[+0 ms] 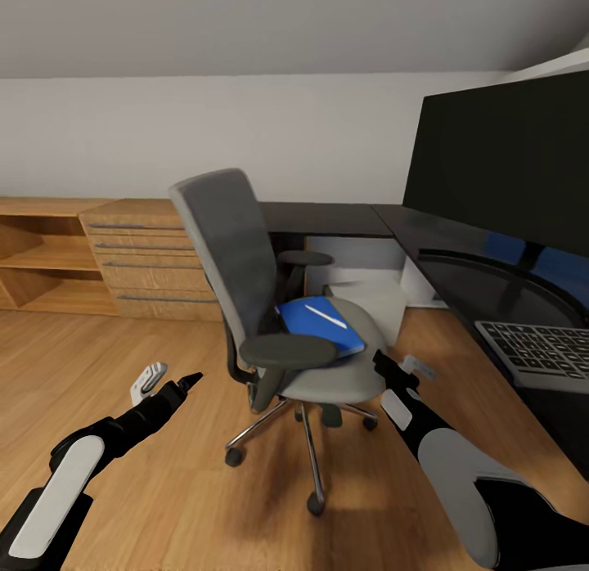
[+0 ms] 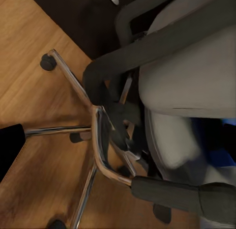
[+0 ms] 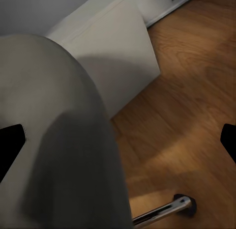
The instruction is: In the bedroom, organize the workspace by keeping the computer under the desk, ensuring the monitor is on the desk, placing the keyboard on the desk next to the monitor, placing the mouse on the desk next to the keyboard, moving the folder from the swivel chair onto the desk next to the mouse, stacking the notebook on top of the folder with the pen on top of the notebook, and positioning the swivel chair next to the desk.
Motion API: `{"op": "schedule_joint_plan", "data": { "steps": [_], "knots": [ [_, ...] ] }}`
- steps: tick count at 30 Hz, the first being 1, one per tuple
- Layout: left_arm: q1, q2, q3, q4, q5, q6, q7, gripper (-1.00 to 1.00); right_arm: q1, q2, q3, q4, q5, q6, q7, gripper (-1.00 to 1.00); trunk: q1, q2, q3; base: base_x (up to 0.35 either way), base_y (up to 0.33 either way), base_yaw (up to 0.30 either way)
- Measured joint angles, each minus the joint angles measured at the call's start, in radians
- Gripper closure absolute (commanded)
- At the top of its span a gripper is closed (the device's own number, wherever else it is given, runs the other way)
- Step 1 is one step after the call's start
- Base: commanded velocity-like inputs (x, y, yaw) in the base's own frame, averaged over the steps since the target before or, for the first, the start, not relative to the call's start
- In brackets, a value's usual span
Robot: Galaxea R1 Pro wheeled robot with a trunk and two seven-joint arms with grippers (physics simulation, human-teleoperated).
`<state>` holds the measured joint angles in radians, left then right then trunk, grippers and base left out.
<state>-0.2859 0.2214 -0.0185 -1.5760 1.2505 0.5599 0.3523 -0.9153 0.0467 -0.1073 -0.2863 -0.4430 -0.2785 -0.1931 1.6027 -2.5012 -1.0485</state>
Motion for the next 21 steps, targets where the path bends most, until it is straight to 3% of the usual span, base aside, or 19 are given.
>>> {"op": "schedule_joint_plan", "data": {
  "steps": [7,21],
  "knots": [
    [0.000,0.000,0.000,0.000,-0.001,0.000,0.000,-1.00,0.001,0.000,-0.003,-0.004,0.000,-0.002,0.000,-1.00,0.000,0.000,-0.001,0.000,0.000,0.073],
    [0.000,-0.001,0.000,0.000,-0.001,0.000,0.000,-1.00,0.001,0.000,0.001,-0.004,0.000,-0.002,0.002,-1.00,0.000,0.000,-0.001,0.000,0.000,0.206]
  ]
}}
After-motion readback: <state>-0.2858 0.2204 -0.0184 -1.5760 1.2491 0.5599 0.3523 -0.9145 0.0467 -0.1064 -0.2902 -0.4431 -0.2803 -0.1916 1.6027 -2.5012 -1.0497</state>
